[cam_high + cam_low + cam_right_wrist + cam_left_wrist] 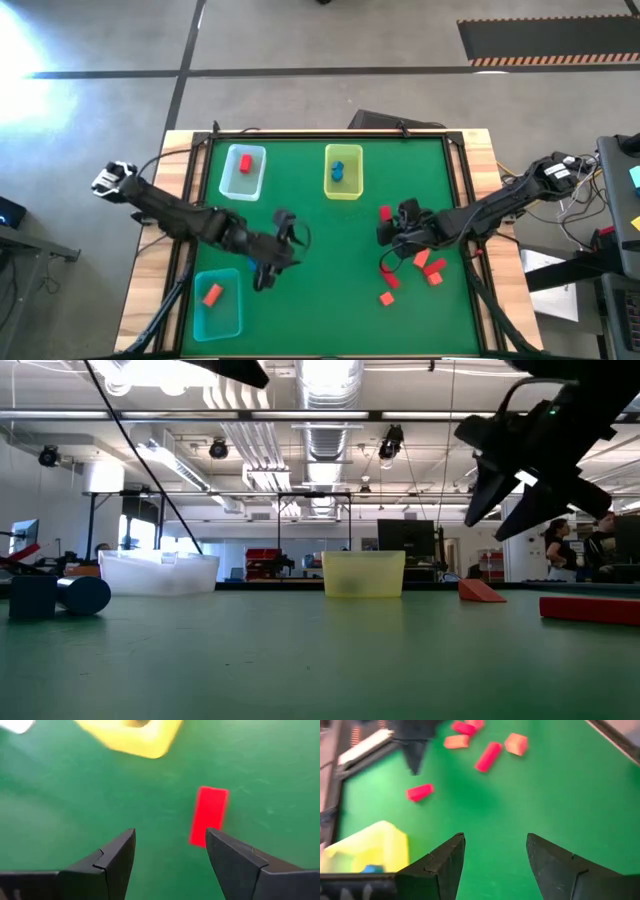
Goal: Sort & place blocks by color
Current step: Put the red block into the white bin
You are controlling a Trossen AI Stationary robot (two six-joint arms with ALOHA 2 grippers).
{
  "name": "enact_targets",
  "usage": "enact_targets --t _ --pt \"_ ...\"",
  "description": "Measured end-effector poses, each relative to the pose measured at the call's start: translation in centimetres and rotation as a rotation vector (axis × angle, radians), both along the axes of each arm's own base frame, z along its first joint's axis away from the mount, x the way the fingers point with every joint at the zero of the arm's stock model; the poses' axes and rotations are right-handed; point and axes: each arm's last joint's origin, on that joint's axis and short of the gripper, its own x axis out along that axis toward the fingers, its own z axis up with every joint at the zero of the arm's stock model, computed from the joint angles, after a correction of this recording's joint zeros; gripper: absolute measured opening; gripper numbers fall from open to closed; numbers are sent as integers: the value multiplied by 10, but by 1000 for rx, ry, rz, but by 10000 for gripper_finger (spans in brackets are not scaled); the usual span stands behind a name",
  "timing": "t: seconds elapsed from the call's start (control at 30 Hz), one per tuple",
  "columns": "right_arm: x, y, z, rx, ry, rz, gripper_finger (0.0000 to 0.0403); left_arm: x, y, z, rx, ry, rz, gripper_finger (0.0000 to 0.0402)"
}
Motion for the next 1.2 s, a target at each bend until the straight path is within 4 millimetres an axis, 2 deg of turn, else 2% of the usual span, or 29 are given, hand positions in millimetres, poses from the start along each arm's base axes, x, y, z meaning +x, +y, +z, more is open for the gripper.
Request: enact_targets --t 0.1,0.33,0.63,0.9,1.2 --pt "2 -5 -2 0 4 -26 228 -6 11 -1 -38 -95 29 196" --pt "14 -8 -10 -17 63 -37 228 -27 22 -10 -134 -287 52 196" --pt "27 -24 -31 -36 262 -106 228 -48 30 -6 -189 -436 64 196" --pt "35 -28 -52 -25 359 -113 228 -53 32 -4 -193 -461 74 196" --pt "47 -26 -64 -43 405 -81 227 -53 33 -5 -188 -459 80 196"
